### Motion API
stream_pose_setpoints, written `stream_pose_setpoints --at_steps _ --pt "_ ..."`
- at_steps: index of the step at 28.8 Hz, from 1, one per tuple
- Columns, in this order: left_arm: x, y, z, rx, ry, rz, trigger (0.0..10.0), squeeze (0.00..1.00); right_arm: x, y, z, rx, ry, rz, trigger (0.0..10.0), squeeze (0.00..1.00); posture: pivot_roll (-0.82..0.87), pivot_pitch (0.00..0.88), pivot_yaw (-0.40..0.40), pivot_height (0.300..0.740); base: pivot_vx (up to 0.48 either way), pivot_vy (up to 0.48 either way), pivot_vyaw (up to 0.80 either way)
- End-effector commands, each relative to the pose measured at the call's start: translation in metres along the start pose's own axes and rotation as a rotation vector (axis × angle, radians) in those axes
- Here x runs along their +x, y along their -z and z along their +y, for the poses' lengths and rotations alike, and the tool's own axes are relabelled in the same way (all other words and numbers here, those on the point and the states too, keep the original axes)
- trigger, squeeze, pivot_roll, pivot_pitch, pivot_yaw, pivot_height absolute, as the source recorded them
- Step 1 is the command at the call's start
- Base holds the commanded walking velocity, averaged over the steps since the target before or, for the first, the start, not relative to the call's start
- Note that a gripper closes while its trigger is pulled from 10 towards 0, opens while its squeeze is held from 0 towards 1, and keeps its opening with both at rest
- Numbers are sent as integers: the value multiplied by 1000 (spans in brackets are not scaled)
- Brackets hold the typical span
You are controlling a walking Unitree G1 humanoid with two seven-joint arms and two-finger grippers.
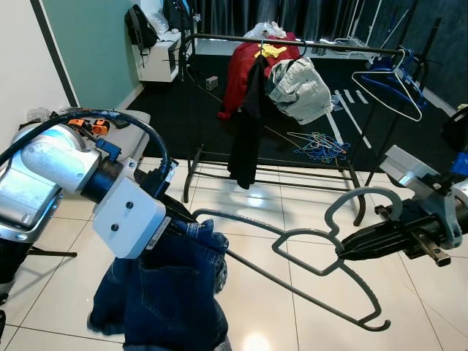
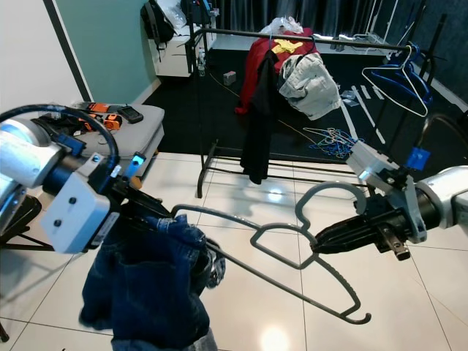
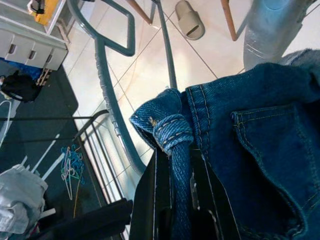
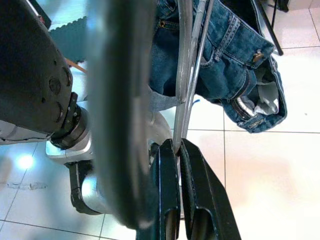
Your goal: Hang hanger
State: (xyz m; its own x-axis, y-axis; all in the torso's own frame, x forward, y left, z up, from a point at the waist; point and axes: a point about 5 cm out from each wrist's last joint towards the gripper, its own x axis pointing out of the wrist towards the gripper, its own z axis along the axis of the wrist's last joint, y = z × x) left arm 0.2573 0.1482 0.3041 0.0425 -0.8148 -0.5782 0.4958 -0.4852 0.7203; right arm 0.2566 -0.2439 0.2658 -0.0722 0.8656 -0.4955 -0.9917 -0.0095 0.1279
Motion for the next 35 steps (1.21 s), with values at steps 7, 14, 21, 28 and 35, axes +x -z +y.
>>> stream_pose_setpoints --at_steps 7,14,21,28,35 --pt "4 -3 -4 42 47 8 10000 0 -8 4 4 10 -1 102 10000 0 -124 0 -12 740 0 0 0" --pt "14 -14 -1 98 66 -41 10000 0 -7 8 -6 9 22 159 10000 0 -120 0 -14 740 0 0 0" --pt "34 -36 1 170 90 -155 10000 0 23 0 -61 -9 214 22 10000 0 -113 0 -11 740 0 0 0" --pt "43 -36 -2 199 118 -156 10000 0 47 -9 -69 4 210 -72 10000 0 -98 0 -13 740 0 0 0" --pt "56 -33 -3 251 98 -140 10000 0 67 -4 -67 25 117 17 10000 0 -104 0 -20 740 0 0 0"
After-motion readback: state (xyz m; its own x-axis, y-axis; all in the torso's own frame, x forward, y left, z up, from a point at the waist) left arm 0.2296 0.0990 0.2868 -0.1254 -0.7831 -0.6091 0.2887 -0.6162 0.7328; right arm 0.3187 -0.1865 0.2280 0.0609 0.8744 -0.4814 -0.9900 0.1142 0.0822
